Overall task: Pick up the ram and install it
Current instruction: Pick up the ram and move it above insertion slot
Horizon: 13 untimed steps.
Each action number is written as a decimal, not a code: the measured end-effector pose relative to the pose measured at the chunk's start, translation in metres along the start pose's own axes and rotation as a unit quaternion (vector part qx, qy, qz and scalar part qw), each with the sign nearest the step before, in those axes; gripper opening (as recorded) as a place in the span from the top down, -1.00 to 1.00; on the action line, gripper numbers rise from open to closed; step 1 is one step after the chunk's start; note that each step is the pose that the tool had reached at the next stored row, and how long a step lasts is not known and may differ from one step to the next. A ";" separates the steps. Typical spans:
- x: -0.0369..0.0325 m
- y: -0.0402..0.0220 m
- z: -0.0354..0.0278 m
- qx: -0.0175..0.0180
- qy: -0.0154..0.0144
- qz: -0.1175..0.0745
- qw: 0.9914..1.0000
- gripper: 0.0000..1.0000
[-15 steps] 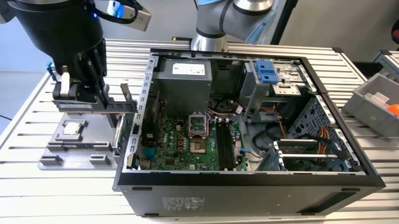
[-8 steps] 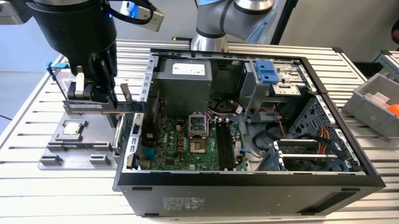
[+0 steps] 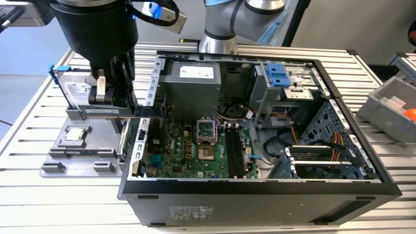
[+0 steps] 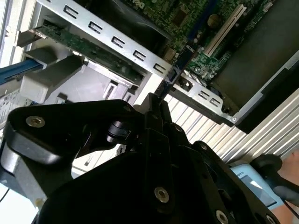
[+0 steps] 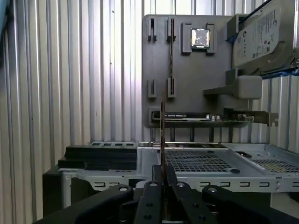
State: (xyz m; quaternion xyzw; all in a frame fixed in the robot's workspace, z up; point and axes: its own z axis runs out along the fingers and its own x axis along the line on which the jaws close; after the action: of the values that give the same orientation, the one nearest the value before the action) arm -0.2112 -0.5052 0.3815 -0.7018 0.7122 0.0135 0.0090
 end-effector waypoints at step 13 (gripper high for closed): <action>-0.0005 -0.0310 -0.0001 0.000 0.000 0.000 1.000 1.00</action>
State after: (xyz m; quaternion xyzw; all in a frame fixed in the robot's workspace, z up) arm -0.1802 -0.5052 0.3814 -0.7019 0.7121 0.0135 0.0090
